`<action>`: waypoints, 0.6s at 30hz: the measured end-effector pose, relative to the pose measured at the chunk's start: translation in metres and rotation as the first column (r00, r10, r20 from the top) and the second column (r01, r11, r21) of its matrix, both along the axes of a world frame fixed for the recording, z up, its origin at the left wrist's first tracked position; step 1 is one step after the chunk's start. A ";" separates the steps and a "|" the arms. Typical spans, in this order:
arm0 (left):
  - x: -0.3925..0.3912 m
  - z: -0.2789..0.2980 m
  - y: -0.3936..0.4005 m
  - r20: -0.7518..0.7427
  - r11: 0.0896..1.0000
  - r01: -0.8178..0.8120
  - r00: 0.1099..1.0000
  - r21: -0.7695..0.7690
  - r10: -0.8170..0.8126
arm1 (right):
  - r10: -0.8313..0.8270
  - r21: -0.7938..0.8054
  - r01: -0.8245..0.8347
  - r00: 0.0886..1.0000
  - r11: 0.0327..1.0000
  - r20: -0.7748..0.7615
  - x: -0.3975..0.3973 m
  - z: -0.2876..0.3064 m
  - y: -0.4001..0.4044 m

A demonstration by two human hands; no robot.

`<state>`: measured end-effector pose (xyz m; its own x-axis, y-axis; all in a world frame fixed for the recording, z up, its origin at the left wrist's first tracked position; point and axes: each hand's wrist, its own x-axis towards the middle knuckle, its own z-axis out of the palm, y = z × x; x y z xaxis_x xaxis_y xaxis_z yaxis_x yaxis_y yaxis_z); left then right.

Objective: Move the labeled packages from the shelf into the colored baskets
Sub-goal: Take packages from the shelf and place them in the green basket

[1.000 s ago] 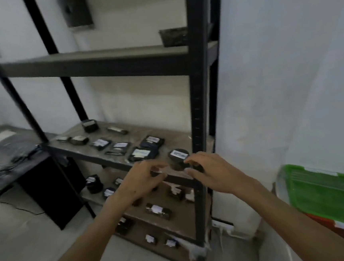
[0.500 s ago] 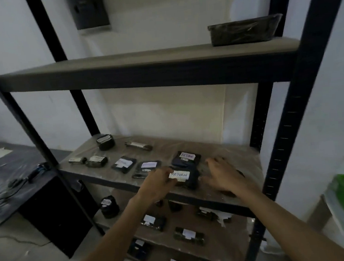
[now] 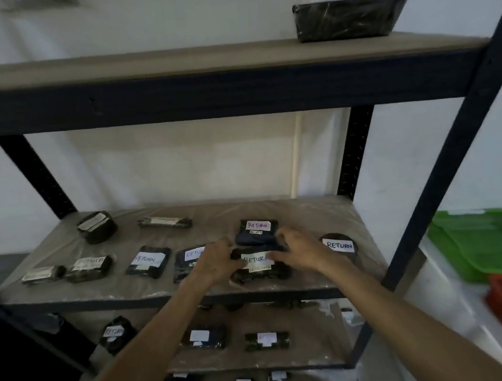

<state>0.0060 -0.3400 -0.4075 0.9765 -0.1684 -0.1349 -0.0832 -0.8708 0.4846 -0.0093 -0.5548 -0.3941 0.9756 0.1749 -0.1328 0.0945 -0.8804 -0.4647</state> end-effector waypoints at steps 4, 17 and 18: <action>0.010 -0.002 0.002 -0.083 0.994 0.029 0.996 -0.106 -0.038 | -0.193 0.115 0.198 0.980 0.974 -0.049 0.036 0.000 0.023; 0.027 -0.004 0.040 -0.352 0.785 -0.196 0.935 -0.588 -0.031 | -0.396 0.308 0.439 0.898 0.844 -0.193 0.080 -0.009 0.030; 0.029 -0.003 0.044 -0.364 0.769 -0.207 0.931 -0.605 -0.036 | -0.400 0.344 0.441 0.897 0.829 -0.187 0.075 -0.007 0.029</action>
